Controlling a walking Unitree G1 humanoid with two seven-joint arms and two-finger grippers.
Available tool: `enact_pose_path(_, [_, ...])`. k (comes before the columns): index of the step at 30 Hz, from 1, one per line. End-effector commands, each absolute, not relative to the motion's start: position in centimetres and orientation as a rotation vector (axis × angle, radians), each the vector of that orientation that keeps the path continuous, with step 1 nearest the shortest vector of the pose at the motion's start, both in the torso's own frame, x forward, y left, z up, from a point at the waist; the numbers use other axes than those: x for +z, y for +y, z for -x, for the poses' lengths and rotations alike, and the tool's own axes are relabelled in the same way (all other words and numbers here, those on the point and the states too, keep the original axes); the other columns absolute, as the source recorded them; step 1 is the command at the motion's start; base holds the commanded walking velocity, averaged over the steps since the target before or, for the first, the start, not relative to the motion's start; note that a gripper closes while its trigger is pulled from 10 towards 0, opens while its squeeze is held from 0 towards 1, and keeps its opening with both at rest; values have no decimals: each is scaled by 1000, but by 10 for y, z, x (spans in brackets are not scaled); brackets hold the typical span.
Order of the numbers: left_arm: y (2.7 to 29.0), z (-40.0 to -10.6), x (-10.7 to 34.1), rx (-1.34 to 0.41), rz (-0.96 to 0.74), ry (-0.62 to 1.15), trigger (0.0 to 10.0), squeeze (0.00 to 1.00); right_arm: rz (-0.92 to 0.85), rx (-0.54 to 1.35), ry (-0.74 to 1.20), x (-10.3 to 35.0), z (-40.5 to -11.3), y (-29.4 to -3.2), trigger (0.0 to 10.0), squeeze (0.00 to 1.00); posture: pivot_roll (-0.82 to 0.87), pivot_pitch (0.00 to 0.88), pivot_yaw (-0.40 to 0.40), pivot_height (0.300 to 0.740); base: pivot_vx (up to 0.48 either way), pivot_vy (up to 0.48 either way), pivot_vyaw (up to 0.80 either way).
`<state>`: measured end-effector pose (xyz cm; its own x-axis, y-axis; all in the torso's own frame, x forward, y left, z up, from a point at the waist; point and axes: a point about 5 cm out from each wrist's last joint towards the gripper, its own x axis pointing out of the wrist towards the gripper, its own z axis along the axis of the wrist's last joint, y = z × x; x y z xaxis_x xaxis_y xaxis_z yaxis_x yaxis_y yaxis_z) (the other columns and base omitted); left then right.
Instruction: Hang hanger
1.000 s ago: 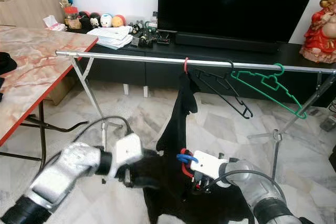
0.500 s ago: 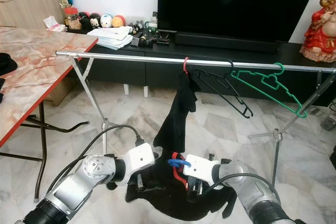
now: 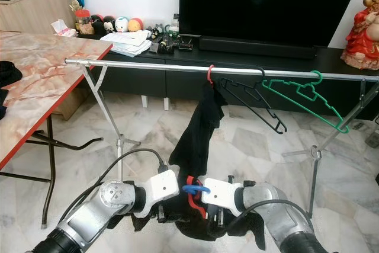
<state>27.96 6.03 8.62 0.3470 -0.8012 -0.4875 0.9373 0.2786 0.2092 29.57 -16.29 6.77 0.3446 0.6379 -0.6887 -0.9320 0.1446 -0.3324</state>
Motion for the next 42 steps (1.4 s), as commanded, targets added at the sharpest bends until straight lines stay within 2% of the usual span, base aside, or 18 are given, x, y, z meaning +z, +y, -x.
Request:
enact_pose_path(1, [57,-278,82,-1205,-514,324,0,0,808,1207,347,83,-298,-155,0,0,-19,0,18,740,0,0,0])
enact_pose_path(18, [58,-280,85,-1217,-518,304,0,0,799,1250,370,87,-293,-157,0,0,0,0,15,740,0,0,0])
enact_pose_path(42, [42,-271,88,-1281,-483,264,0,0,806,1275,398,88,-296,-156,0,0,7,0,15,740,0,0,0])
